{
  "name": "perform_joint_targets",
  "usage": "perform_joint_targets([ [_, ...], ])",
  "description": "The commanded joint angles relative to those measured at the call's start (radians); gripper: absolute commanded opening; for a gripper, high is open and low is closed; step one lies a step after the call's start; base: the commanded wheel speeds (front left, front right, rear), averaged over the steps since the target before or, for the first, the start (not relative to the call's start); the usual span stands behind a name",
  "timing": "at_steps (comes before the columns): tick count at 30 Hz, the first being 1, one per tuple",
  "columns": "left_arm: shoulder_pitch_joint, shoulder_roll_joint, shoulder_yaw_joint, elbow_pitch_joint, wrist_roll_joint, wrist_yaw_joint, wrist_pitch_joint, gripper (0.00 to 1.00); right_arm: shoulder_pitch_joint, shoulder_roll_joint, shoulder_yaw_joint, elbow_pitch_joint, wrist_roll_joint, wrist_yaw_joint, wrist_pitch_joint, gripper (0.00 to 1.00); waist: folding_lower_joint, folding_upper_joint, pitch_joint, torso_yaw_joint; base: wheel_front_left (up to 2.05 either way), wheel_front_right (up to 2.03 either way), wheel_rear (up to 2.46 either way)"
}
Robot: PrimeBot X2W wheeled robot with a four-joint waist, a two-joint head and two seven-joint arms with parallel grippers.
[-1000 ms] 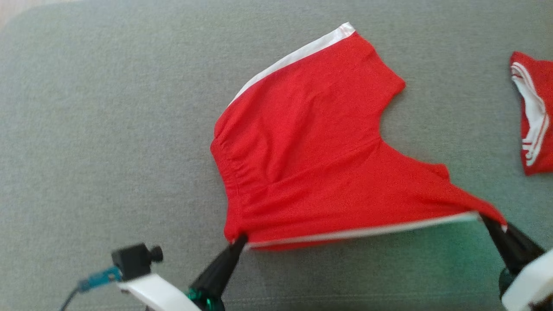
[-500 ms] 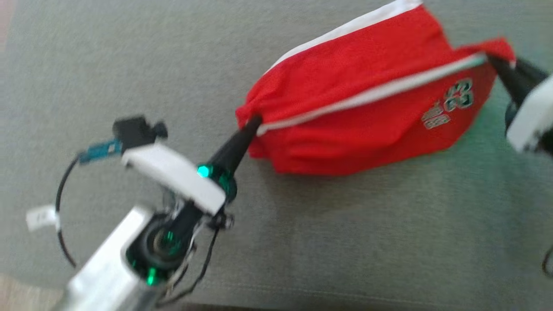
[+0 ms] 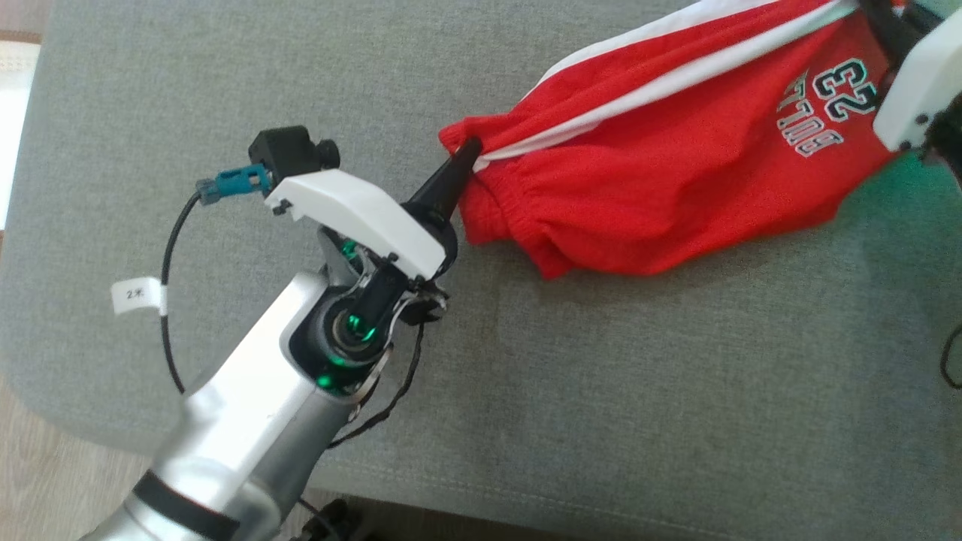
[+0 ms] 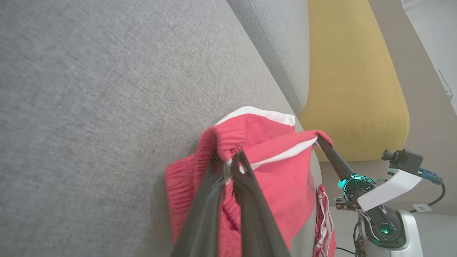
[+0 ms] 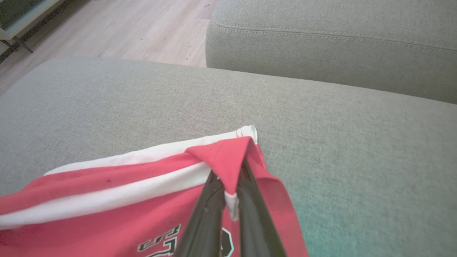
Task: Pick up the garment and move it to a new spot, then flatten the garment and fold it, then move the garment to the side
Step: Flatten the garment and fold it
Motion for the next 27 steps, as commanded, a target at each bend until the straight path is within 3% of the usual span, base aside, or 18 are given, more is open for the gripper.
perform_joint_targets([
  [1, -0.04, 0.008, 0.031, -0.014, 0.009, -0.011, -0.015, 0.0, -0.039, -0.011, 0.018, -0.015, -0.006, -0.001, -0.026, 0.0, -0.0001, 0.0, 0.008, 0.006, 0.0, 0.0, 0.0],
  [8, -0.069, -0.015, 0.03, 0.042, 0.029, -0.021, -0.04, 0.0, -0.084, -0.009, 0.055, 0.069, 0.001, -0.001, -0.106, 0.0, -0.0001, 0.0, 0.02, 0.017, 0.0, 0.0, 0.0],
  [9, -0.07, -0.017, 0.031, 0.048, 0.032, -0.019, -0.045, 0.12, -0.087, -0.005, 0.053, 0.08, 0.0, -0.001, -0.115, 0.33, -0.0001, 0.0, 0.021, 0.017, 0.0, 0.0, 0.0],
  [10, -0.07, -0.016, 0.031, 0.052, 0.037, -0.019, -0.05, 0.4, -0.089, -0.001, 0.056, 0.087, 0.001, -0.001, -0.123, 0.97, -0.0001, 0.0, 0.023, 0.016, 0.0, 0.0, 0.0],
  [11, -0.07, -0.012, 0.028, 0.053, 0.044, -0.021, -0.054, 0.87, -0.089, 0.003, 0.057, 0.094, 0.004, -0.001, -0.126, 1.0, -0.0001, 0.0, 0.023, 0.014, 0.0, 0.0, 0.0],
  [12, -0.066, -0.009, 0.026, 0.052, 0.049, -0.022, -0.057, 1.0, -0.088, 0.001, 0.063, 0.097, 0.004, -0.001, -0.127, 1.0, -0.0001, 0.0, 0.023, 0.012, 0.0, 0.0, 0.0],
  [18, -0.011, 0.053, 0.004, -0.012, 0.109, -0.011, -0.097, 1.0, -0.082, -0.029, 0.082, 0.078, 0.012, -0.001, -0.142, 1.0, -0.0001, 0.0, 0.022, -0.009, 0.0, 0.0, 0.0],
  [27, 0.082, 0.145, -0.073, -0.155, 0.35, 0.073, -0.253, 1.0, -0.047, -0.048, 0.054, 0.092, 0.009, -0.001, -0.04, 1.0, -0.0001, 0.0, 0.023, 0.001, 0.0, 0.0, 0.0],
])
